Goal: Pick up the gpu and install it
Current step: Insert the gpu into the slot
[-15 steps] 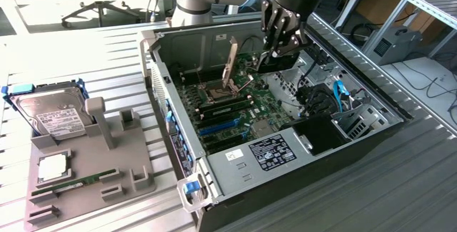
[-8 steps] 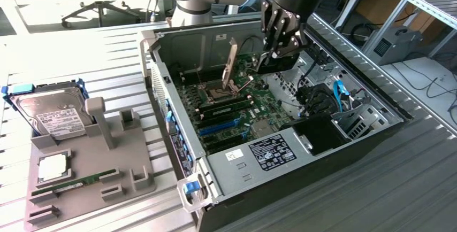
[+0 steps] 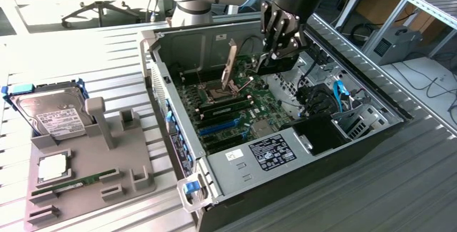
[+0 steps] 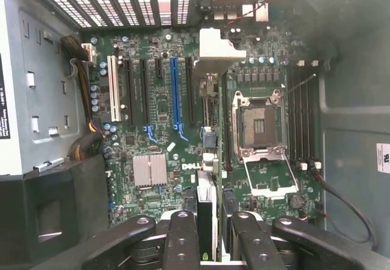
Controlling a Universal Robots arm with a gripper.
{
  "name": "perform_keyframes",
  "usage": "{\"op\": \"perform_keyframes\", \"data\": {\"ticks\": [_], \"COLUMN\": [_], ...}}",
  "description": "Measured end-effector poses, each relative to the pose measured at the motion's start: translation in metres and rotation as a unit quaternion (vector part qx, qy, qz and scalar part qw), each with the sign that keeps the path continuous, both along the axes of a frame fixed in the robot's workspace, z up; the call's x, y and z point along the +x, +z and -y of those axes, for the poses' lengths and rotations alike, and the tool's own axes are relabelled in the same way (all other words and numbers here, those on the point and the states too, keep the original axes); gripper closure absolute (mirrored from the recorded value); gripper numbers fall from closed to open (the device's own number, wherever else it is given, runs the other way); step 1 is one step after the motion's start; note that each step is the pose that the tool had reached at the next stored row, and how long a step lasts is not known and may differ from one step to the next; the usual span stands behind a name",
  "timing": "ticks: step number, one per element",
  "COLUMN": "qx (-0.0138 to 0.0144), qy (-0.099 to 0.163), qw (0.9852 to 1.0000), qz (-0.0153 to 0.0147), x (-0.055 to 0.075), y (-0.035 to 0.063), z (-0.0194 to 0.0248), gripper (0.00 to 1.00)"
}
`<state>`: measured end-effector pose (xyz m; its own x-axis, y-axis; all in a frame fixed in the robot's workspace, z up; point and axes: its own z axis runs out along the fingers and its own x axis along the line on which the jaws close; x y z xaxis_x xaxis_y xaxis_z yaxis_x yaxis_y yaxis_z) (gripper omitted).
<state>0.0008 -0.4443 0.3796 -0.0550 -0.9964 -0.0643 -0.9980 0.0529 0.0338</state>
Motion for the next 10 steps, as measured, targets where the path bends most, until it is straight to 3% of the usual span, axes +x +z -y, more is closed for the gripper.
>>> {"op": "perform_keyframes", "data": {"ticks": [10], "qx": [0.0000], "qy": [0.000], "qw": [1.0000], "qz": [0.0000], "x": [-0.0030], "y": [-0.0007], "z": [0.0019], "gripper": [0.73]}}
